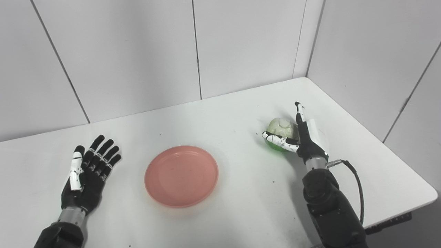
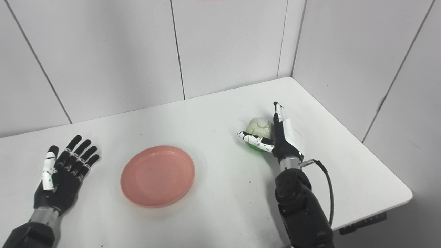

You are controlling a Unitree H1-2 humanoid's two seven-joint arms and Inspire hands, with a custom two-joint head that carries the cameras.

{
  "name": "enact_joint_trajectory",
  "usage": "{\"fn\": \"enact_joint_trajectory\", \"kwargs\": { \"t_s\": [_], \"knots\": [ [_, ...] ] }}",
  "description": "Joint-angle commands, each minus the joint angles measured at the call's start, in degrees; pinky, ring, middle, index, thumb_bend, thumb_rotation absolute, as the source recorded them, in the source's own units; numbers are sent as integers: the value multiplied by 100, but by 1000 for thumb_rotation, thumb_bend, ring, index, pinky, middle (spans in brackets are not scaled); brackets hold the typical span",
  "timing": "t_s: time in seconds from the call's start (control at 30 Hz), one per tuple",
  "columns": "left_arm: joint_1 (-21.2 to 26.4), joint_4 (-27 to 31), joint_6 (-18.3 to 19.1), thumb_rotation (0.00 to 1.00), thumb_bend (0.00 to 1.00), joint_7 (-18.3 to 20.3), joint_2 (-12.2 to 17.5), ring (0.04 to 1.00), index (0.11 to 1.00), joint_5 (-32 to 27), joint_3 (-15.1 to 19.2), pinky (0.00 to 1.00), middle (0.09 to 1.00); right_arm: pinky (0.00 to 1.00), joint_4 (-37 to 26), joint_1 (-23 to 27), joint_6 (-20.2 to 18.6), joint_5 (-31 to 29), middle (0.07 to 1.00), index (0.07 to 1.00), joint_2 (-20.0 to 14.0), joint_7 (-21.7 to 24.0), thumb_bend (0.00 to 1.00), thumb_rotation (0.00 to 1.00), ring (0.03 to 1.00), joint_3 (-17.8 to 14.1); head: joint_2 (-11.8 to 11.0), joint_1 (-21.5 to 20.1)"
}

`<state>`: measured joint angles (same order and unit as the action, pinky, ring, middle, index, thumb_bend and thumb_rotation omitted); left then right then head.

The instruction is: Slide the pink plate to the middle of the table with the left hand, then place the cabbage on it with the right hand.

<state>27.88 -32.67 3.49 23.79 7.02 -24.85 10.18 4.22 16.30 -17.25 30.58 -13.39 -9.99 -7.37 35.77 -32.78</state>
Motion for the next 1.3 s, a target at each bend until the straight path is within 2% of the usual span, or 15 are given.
{"fn": "enact_joint_trajectory", "kwargs": {
  "t_s": [0.0, 0.47, 0.73, 0.87, 1.0, 1.1, 1.13, 1.17, 1.27],
  "knots": [
    [-114, -126, 310, 1000, 455, -58, 89, 874, 884, 20, -8, 888, 884, 793, -18, 260, 38, 8, 1000, 1000, -155, -142, 1000, 575, 938, 18, 13, -7],
    [-139, -51, 363, 1000, 462, -66, 118, 866, 879, 10, -7, 879, 878, 836, 360, 392, 37, -4, 1000, 1000, -338, -284, 1000, 507, 971, 74, 43, -28],
    [-139, -61, 384, 1000, 463, -46, 125, 867, 874, -1, 2, 881, 877, 798, 480, 429, 42, -45, 1000, 1000, -384, -393, 1000, 439, 940, 89, 63, -24],
    [-149, -20, 412, 1000, 464, -62, 123, 870, 875, -2, 4, 882, 877, 809, 531, 449, 43, -53, 986, 999, -397, -413, 1000, 408, 930, 101, 70, -32],
    [-147, -24, 414, 1000, 463, -46, 129, 871, 878, -3, 2, 882, 880, 784, 570, 457, 102, -112, 927, 950, -389, -422, 1000, 364, 887, 86, 82, -38],
    [-158, 6, 424, 1000, 463, -78, 127, 869, 876, 16, -2, 881, 879, 741, 645, 469, 212, -208, 853, 862, -375, -458, 1000, 270, 828, 59, 89, -43],
    [-160, 11, 424, 1000, 463, -75, 125, 869, 876, 13, 0, 881, 879, 739, 696, 480, 266, -262, 850, 858, -362, -498, 1000, 266, 826, 39, 95, -44],
    [-161, 15, 426, 1000, 461, -70, 123, 870, 873, 10, 2, 880, 878, 697, 732, 488, 298, -304, 802, 811, -354, -529, 991, 212, 776, 30, 95, -44],
    [-170, 42, 452, 1000, 462, -57, 126, 872, 876, 9, -4, 885, 879, 649, 827, 504, 362, -365, 741, 752, -369, -596, 965, 150, 718, 64, 110, -55]
  ]
}}
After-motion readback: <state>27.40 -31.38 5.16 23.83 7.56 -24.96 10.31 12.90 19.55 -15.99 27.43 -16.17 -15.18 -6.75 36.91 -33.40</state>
